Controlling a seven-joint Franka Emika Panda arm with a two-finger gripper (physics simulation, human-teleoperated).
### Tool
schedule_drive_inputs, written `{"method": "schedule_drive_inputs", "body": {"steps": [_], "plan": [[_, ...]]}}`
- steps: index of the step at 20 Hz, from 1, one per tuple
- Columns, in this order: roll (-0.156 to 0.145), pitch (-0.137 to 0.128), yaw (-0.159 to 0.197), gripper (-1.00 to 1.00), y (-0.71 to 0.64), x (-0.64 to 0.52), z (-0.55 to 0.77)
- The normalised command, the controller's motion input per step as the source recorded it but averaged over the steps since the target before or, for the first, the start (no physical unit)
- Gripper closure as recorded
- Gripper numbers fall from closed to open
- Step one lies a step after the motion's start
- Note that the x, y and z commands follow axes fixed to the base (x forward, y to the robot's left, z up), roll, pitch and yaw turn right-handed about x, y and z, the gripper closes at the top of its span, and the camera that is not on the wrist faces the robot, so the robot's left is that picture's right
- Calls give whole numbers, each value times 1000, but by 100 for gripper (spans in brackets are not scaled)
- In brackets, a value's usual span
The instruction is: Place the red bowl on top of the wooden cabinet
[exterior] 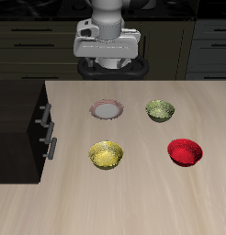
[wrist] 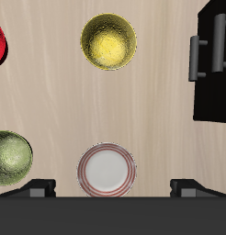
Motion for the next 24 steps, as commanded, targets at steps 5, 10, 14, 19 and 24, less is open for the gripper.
{"method": "schedule_drive_inputs", "body": {"steps": [5, 10, 14, 19, 24], "plan": [[9, 18, -1, -100, -33, 171, -57], [19, -10, 9, -100, 60, 170, 74], [6, 3, 22, -100, 92, 277, 24], [17, -10, 16, -100, 119, 199, 45], [1, 12, -1, -100, 12, 233, 26]]}}
